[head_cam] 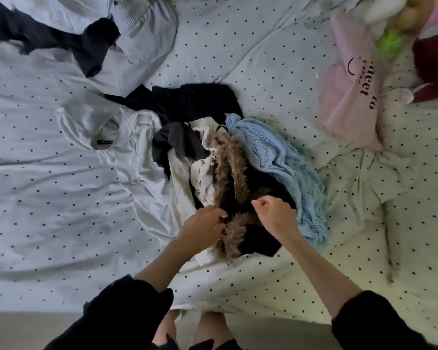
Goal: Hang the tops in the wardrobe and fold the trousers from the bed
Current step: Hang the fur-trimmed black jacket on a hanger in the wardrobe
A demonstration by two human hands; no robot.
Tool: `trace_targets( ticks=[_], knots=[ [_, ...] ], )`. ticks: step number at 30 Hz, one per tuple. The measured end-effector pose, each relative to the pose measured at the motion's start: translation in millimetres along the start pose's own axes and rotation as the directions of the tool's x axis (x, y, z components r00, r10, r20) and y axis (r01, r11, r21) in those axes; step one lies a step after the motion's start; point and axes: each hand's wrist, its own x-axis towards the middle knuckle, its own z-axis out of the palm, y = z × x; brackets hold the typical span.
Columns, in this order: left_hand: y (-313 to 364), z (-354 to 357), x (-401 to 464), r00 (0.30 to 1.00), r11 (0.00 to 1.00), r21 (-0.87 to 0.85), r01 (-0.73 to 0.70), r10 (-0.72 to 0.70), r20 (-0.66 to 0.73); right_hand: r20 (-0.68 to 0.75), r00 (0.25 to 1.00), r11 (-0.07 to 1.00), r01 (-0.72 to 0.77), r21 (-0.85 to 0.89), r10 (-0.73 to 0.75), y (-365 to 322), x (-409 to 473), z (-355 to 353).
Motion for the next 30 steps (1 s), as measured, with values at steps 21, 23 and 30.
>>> trace_targets(
  ticks=[21, 23, 30],
  knots=[
    [-39, -78, -43, 0.764, 0.987, -0.094, 0.132, -0.162, -0.624, -0.12, 0.979, 0.922, 0.108, -0.372, -0.163, -51, 58, -18],
    [-33, -82, -60, 0.777, 0.997, 0.027, 0.076, -0.042, -0.629, -0.073, 0.9, 0.803, 0.344, -0.486, -0.429, -65, 48, -16],
    [-44, -119, -96, 0.631, 0.995, 0.096, 0.033, 0.054, -0.774, 0.151, 0.469, 0.326, 0.778, -0.537, -0.87, -127, 34, 0]
  ],
)
